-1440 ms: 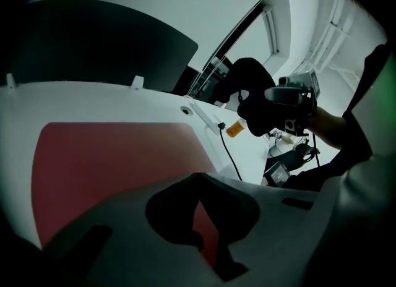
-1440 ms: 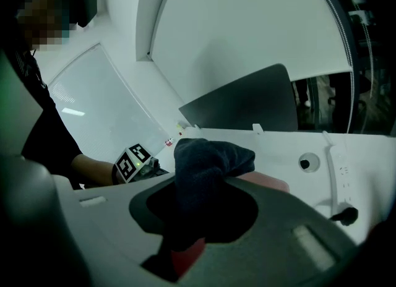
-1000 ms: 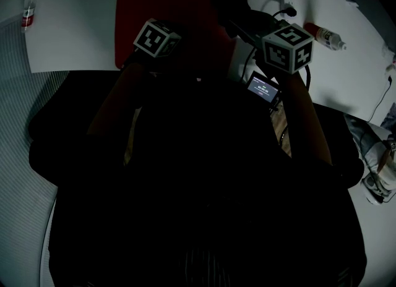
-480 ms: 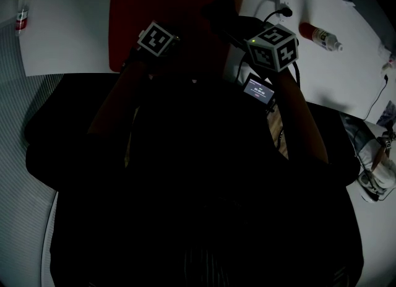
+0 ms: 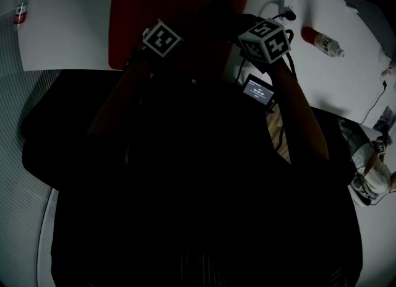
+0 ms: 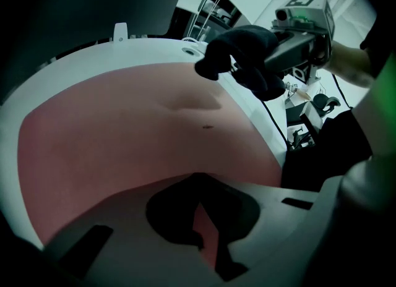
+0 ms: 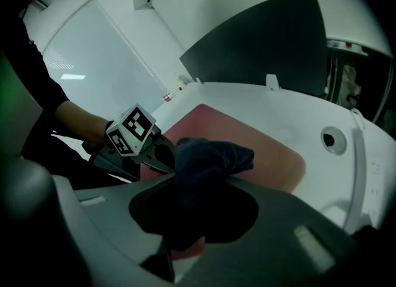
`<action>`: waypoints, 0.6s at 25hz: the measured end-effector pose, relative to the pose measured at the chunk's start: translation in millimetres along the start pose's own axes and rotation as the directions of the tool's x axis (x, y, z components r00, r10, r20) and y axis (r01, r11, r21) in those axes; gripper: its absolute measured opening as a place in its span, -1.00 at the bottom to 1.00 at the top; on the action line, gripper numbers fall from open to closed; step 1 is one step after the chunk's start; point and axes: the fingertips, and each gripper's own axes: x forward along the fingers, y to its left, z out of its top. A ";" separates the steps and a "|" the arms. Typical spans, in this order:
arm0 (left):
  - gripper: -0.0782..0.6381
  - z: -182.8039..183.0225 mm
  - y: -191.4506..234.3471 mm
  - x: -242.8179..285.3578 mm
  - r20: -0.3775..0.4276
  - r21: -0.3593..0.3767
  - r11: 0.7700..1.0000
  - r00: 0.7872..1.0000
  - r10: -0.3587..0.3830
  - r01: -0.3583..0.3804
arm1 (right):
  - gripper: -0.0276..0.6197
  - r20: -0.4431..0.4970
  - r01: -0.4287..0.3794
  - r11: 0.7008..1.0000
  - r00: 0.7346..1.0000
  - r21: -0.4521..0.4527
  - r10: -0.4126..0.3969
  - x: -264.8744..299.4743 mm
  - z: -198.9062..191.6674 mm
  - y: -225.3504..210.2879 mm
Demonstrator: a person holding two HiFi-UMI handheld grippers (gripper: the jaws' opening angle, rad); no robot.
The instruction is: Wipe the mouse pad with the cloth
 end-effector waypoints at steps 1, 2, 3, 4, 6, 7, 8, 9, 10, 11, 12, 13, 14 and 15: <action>-0.76 1.3 0.2 0.1 0.010 0.002 1.000 1.000 0.000 0.000 | -0.65 -0.011 -0.004 1.000 1.000 -0.026 0.004 4.6 2.0 -2.1; -0.76 2.3 1.1 -0.1 0.020 0.005 1.000 1.000 0.004 -0.004 | -0.65 -0.028 -0.004 0.999 1.000 -0.048 0.003 9.1 4.2 -3.9; -0.76 1.8 1.8 -0.5 0.024 0.003 1.000 1.000 0.007 -0.007 | -0.65 -0.047 0.001 0.998 0.999 -0.065 -0.004 12.9 6.5 -5.9; -0.76 0.4 1.8 -1.0 0.023 -0.002 1.000 1.000 0.008 -0.008 | -0.65 -0.066 0.008 0.997 0.998 -0.082 -0.014 16.2 8.4 -8.6; -0.76 0.1 -0.2 -1.1 0.021 -0.005 1.000 1.000 0.008 -0.008 | -0.65 -0.099 0.023 0.992 0.994 -0.126 -0.036 21.6 10.1 -16.7; -0.76 1.0 -1.4 -1.2 0.020 -0.001 1.000 1.000 0.007 -0.007 | -0.65 -0.118 0.029 0.988 0.992 -0.153 -0.048 24.4 10.4 -21.8; -0.76 1.6 -2.2 -1.6 0.019 0.002 1.000 1.000 0.006 -0.006 | -0.65 -0.140 0.038 0.982 0.988 -0.184 -0.065 27.7 10.4 -27.9; -0.76 1.7 -2.8 -2.3 0.019 0.002 1.000 1.000 0.004 -0.004 | -0.65 -0.165 0.051 0.974 0.982 -0.221 -0.089 31.3 10.1 -34.9; -0.76 1.3 -3.2 -3.0 0.019 -0.001 1.000 1.000 0.003 -0.003 | -0.65 -0.188 0.067 0.964 0.975 -0.257 -0.117 35.0 9.1 -42.6; -0.76 0.7 -3.5 -3.5 0.021 -0.006 1.000 1.000 0.002 -0.002 | -0.65 -0.211 0.078 0.955 0.967 -0.286 -0.142 38.9 6.9 -50.1; -0.76 0.4 -3.8 -3.5 0.023 -0.011 1.000 1.000 0.003 -0.003 | -0.65 -0.233 0.083 0.949 0.959 -0.305 -0.159 43.3 3.2 -56.4; -0.76 0.3 -4.2 -3.2 0.025 -0.013 1.000 1.000 0.006 -0.006 | -0.65 -0.258 0.082 0.944 0.951 -0.319 -0.170 48.0 -1.7 -61.3; -0.76 0.4 -4.5 -2.8 0.024 -0.009 1.000 1.000 0.010 -0.010 | -0.65 -0.283 0.080 0.938 0.942 -0.337 -0.182 52.7 -6.6 -65.2; -0.76 0.8 -4.6 -2.5 0.021 -0.002 1.000 1.000 0.015 -0.015 | -0.65 -0.302 0.081 0.929 0.933 -0.360 -0.198 56.6 -10.1 -68.6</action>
